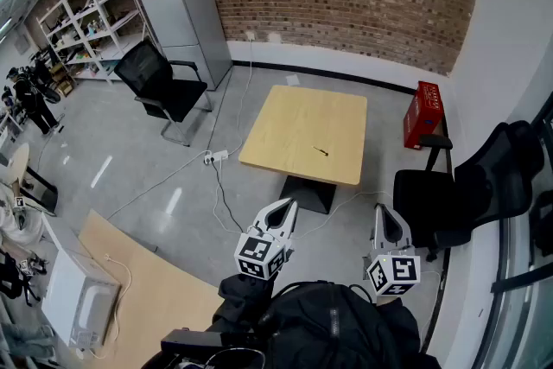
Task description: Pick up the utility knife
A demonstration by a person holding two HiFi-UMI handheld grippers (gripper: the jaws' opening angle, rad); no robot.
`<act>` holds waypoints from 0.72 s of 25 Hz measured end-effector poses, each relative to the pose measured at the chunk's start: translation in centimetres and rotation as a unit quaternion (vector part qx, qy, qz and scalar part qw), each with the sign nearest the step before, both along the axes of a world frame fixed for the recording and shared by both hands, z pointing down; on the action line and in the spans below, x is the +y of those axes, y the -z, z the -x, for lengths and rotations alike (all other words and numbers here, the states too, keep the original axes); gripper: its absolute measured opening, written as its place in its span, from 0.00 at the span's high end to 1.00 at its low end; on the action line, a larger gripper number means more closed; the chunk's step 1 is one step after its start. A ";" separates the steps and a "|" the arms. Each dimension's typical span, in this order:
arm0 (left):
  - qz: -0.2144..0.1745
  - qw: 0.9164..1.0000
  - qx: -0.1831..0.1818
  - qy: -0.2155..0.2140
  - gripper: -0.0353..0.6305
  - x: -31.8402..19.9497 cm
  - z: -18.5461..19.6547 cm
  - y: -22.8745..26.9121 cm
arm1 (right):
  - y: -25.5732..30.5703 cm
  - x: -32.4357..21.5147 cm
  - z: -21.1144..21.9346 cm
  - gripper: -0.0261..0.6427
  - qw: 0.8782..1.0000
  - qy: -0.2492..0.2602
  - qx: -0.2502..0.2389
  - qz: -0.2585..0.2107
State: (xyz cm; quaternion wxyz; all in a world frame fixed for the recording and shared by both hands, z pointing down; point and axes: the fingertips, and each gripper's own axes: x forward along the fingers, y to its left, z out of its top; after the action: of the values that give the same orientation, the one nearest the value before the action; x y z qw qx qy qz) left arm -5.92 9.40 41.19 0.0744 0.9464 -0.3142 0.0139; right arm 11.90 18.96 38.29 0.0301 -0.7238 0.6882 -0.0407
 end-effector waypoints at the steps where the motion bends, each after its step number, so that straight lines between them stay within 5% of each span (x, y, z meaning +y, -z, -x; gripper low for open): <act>1: 0.000 1.000 0.002 -0.001 0.94 0.0 0.0 0.1 | 0.0 0.0 0.0 0.96 1.000 0.000 0.001 0.000; 18: 0.000 1.000 0.007 0.005 0.94 0.2 -0.6 -0.1 | -0.6 -0.4 -0.9 0.96 1.000 0.005 0.013 0.014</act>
State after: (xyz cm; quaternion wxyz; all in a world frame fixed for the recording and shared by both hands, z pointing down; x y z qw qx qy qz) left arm -5.36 9.56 41.27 0.0765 0.9447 -0.3187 0.0067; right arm 12.75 18.56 38.85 0.0109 -0.7211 0.6915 -0.0407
